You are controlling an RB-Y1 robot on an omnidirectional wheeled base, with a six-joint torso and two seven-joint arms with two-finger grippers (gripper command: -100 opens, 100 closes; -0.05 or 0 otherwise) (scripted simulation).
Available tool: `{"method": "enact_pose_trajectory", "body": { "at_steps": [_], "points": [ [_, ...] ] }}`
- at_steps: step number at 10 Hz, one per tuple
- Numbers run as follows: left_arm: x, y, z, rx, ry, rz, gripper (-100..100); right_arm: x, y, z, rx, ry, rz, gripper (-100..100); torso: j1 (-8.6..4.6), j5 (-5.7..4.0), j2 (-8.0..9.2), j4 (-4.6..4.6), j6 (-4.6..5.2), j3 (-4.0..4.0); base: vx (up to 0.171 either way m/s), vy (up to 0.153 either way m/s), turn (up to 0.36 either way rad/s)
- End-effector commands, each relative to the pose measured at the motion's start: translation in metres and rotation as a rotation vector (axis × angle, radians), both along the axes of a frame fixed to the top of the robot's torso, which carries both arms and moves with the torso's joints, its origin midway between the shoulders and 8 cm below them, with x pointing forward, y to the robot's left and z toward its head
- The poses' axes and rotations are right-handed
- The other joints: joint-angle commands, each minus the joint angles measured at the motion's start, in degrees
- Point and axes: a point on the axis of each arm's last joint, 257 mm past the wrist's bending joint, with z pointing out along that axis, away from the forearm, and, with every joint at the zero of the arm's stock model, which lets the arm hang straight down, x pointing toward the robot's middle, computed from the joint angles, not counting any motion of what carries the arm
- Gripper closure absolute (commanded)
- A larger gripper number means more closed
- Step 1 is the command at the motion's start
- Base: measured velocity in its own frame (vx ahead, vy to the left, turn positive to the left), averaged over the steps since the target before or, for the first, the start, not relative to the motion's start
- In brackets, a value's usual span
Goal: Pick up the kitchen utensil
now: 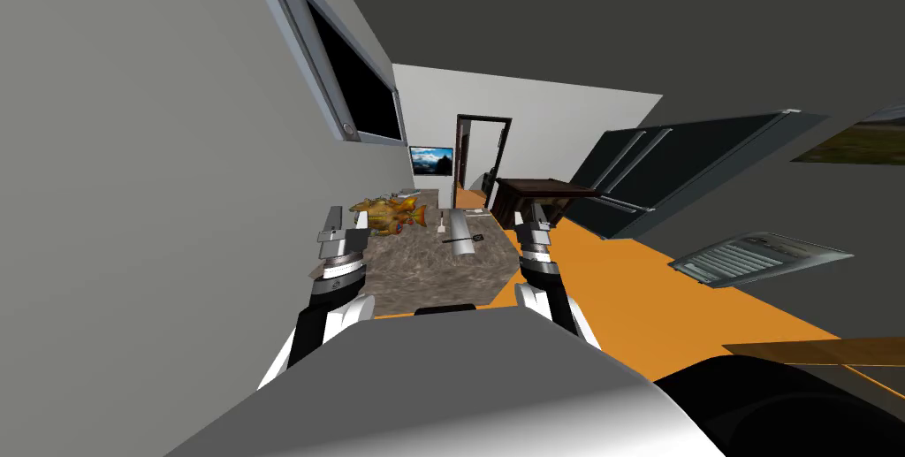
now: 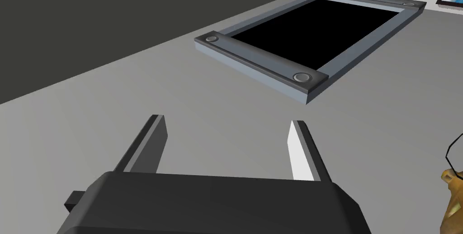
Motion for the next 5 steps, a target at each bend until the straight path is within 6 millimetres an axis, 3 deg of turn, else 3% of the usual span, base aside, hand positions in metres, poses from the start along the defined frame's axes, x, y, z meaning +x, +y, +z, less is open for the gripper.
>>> {"method": "enact_pose_trajectory", "body": {
  "at_steps": [1, 3, 5],
  "points": [
    [0.0, 0.0, 0.0, 0.0, 0.0, 0.0, 0, 0.003, 0.008, 0.001, -0.039, 0.002, 0.021, -100, 0.0, 0.0, 0.0, 0.0, 0.0, 0.0, -0.044, 0.001, -0.026],
    [0.0, 0.0, 0.0, 0.0, 0.0, 0.0, 0, 0.011, 0.023, 0.002, -0.106, 0.0, 0.056, -100, 0.02, 0.0, 0.26, 0.05, 0.0, 0.15, -0.105, 0.011, -0.044],
    [0.0, 0.0, 0.0, 0.0, 0.0, 0.0, 0, 0.02, 0.042, 0.003, -0.18, -0.01, 0.094, -100, 0.05, 0.01, 0.54, 0.12, 0.0, 0.31, -0.162, 0.004, -0.059]
  ]
}}
